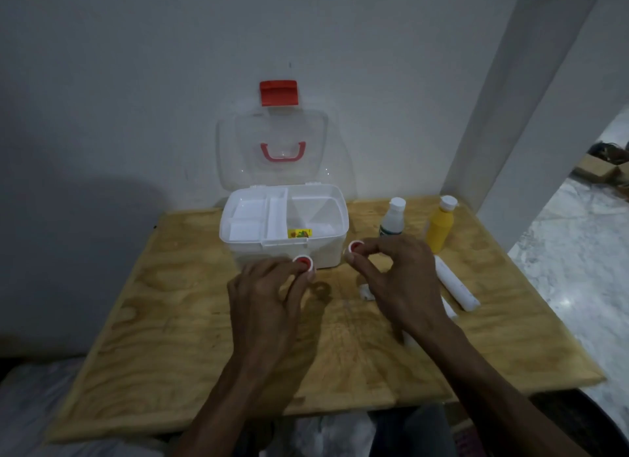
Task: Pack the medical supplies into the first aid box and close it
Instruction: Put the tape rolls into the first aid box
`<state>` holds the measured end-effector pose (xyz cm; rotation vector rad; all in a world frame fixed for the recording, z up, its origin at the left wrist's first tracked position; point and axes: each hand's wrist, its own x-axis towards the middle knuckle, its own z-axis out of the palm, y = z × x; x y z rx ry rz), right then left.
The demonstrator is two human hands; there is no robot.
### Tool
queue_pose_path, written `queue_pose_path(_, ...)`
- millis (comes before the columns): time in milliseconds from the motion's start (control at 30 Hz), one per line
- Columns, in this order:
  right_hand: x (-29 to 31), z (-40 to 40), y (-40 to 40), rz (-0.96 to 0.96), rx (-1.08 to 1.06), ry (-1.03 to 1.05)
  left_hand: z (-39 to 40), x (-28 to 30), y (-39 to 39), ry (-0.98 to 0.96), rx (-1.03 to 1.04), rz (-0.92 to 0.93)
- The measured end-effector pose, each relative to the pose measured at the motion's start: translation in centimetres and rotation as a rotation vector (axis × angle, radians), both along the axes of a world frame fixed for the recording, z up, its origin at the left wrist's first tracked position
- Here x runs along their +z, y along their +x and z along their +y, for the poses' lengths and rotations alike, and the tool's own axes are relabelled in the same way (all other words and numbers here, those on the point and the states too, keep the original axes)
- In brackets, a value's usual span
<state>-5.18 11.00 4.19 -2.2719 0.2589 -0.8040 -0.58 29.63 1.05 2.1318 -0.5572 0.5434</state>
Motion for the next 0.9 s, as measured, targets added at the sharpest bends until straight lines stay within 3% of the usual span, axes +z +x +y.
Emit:
queue_pose_path(167,3.6,1.0,3.0,-0.081,0.061,0.001,1.5,3.6,3.0,-0.061,0.076,-0.042)
queue_pose_path(333,5.0,2.8,7.7,-0.011,0.146,-0.001,3.2,5.3,7.6,-0.093,0.158,-0.010)
queue_pose_path(633,3.6,6.4,16.8,0.133,0.285,-0.075,4.0,4.9,13.9,0.063,0.210,0.097)
queue_pose_path(900,1.4,6.6,19.7,0.202,0.333,-0.140,4.3,3.7,15.5,0.189,0.214,0.143)
